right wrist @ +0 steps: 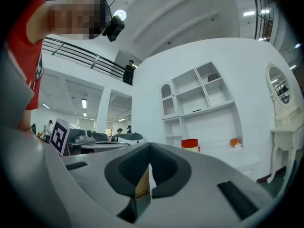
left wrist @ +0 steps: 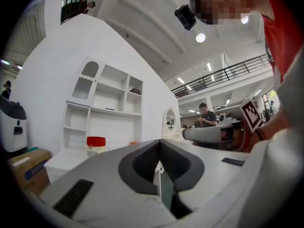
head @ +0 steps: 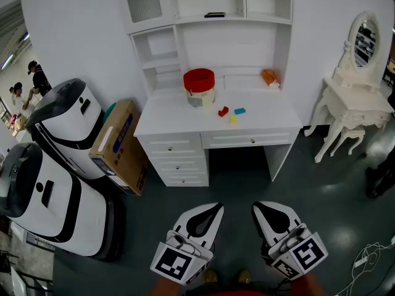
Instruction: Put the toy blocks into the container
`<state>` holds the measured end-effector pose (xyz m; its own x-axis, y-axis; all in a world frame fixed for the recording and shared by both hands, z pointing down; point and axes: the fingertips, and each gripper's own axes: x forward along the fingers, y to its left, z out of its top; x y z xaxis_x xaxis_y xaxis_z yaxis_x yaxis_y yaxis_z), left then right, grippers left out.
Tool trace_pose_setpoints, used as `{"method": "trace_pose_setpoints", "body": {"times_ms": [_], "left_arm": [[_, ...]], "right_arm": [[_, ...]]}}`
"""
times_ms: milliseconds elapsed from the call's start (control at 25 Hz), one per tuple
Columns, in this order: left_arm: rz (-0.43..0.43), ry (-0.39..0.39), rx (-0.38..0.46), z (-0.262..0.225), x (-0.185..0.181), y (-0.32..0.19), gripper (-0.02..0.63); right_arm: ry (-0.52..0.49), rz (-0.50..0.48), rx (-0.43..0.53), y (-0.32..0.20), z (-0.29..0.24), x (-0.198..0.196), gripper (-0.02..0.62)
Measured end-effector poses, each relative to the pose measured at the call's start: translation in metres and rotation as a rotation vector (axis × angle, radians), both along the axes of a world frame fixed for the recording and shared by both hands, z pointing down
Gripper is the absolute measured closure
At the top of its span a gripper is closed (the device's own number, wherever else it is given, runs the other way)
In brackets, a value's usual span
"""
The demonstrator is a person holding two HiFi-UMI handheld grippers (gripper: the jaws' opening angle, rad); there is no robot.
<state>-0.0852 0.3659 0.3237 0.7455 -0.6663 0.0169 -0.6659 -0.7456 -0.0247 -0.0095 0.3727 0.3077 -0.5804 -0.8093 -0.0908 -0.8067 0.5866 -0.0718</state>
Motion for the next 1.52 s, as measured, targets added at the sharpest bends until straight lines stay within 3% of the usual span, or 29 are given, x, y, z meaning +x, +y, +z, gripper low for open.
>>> {"method": "trace_pose_setpoints", "body": {"times_ms": [120, 240, 480, 640, 1080, 1200, 1520], "left_arm": [[-0.003, 0.007, 0.019, -0.002, -0.014, -0.013, 0.586], [-0.008, 0.032, 0.098, -0.012, -0.029, -0.032, 0.586], [-0.002, 0.034, 0.040, -0.003, -0.048, -0.062, 0.586], [-0.007, 0.039, 0.071, 0.005, -0.054, -0.093, 0.586], [-0.060, 0.025, 0.033, 0.027, -0.015, -0.253, 0.584], [-0.067, 0.038, 0.063, 0.028, 0.002, -0.304, 0.583], [-0.111, -0.011, 0.047, 0.039, 0.031, -0.403, 0.581]], "right_arm": [[0.004, 0.007, 0.003, -0.013, -0.002, -0.011, 0.577], [0.009, 0.020, 0.010, -0.027, -0.006, -0.020, 0.577], [0.025, 0.054, 0.006, -0.055, -0.002, -0.032, 0.577], [0.027, 0.059, -0.010, -0.084, 0.007, -0.033, 0.577], [0.013, 0.016, 0.000, -0.235, 0.020, 0.014, 0.577], [0.025, -0.017, -0.001, -0.279, 0.020, 0.026, 0.577], [0.026, -0.062, -0.031, -0.372, 0.021, 0.048, 0.577]]}}
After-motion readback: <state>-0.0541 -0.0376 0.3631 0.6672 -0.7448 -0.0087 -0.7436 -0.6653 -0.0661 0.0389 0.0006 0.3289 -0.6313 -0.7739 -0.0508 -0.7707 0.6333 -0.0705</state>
